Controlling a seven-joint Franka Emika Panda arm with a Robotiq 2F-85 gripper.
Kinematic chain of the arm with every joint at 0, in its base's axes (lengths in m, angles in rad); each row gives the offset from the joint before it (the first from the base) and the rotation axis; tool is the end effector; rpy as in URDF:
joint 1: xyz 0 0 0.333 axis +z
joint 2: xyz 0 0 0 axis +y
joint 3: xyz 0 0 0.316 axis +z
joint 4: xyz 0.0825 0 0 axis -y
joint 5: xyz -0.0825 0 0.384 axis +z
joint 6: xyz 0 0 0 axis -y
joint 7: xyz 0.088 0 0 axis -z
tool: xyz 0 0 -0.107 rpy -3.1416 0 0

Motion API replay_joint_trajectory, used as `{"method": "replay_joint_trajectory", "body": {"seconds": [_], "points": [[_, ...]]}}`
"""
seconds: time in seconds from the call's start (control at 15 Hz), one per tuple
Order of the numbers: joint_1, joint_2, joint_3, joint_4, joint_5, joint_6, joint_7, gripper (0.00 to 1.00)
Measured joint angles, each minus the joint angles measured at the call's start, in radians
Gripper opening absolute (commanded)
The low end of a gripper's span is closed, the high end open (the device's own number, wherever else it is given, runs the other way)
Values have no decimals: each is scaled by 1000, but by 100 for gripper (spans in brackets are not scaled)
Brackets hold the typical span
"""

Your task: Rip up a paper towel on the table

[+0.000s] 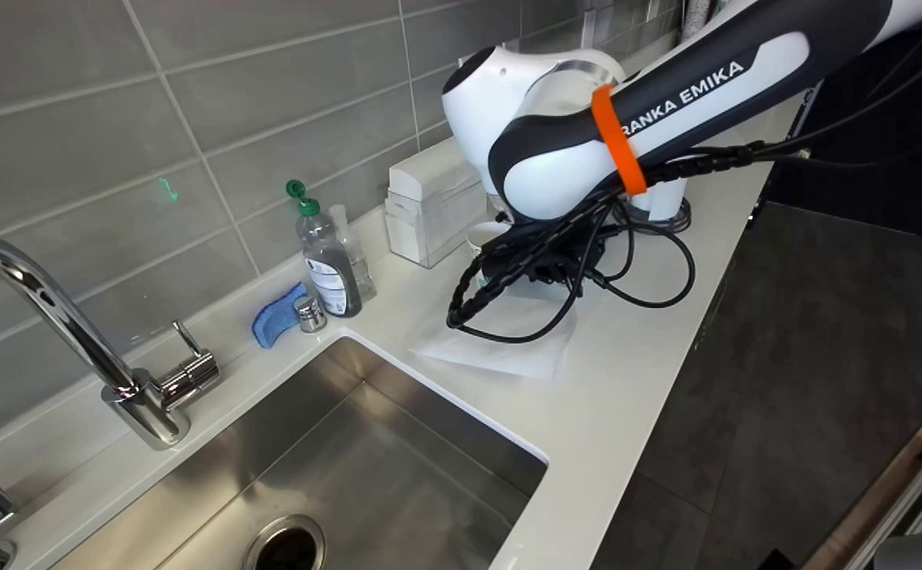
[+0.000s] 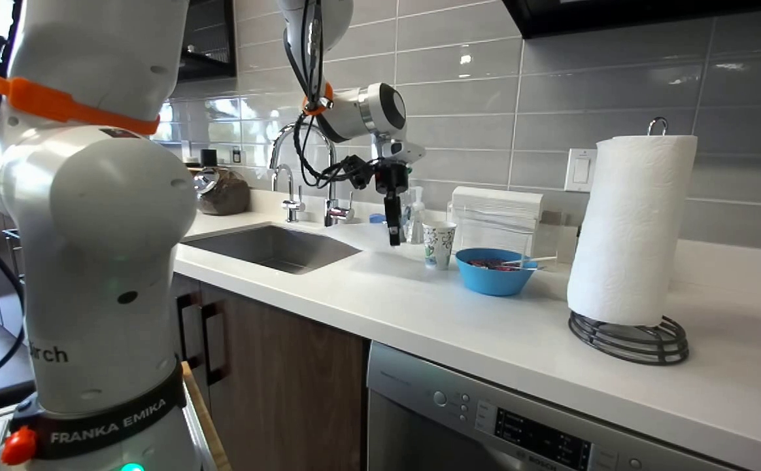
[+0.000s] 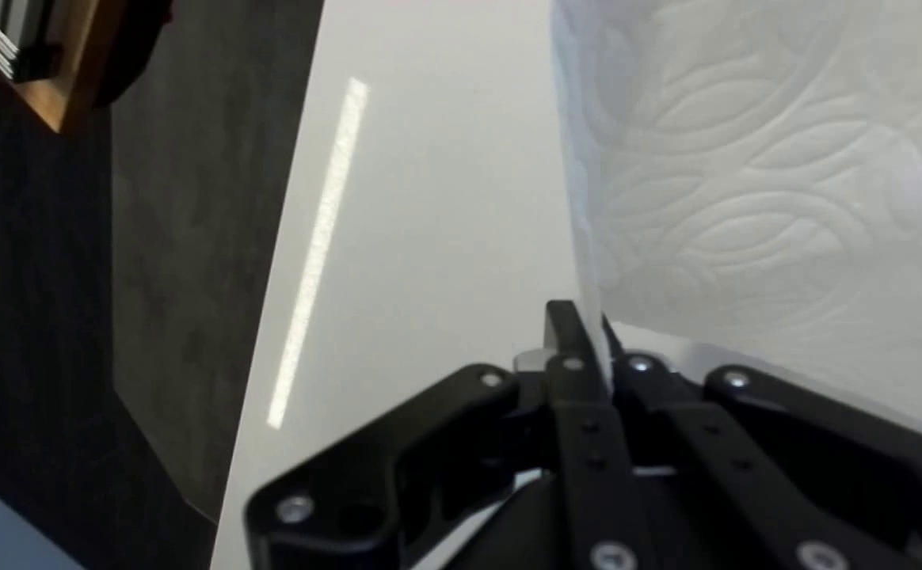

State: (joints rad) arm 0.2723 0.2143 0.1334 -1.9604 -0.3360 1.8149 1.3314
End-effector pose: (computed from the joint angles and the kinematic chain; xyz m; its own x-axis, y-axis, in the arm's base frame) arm 0.5242 0.1933 0.3470 0.7234 -0.6733 0.1528 -0.6669 -0.6242 0.4069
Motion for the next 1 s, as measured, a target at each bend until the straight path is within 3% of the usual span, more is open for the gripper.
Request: {"method": "replay_joint_trajectory", "body": {"seconds": [0.13,0.2,0.33,0.67,0.93,1.0], "points": [[0,23,0,1,0,-26,-4,0],[0,36,0,2,0,-33,-9,26],[0,61,0,8,0,-39,-19,32],[2,75,5,62,6,-49,-116,69],[3,3,27,153,78,-257,-275,99],[3,-20,33,174,91,-317,-311,100]]}}
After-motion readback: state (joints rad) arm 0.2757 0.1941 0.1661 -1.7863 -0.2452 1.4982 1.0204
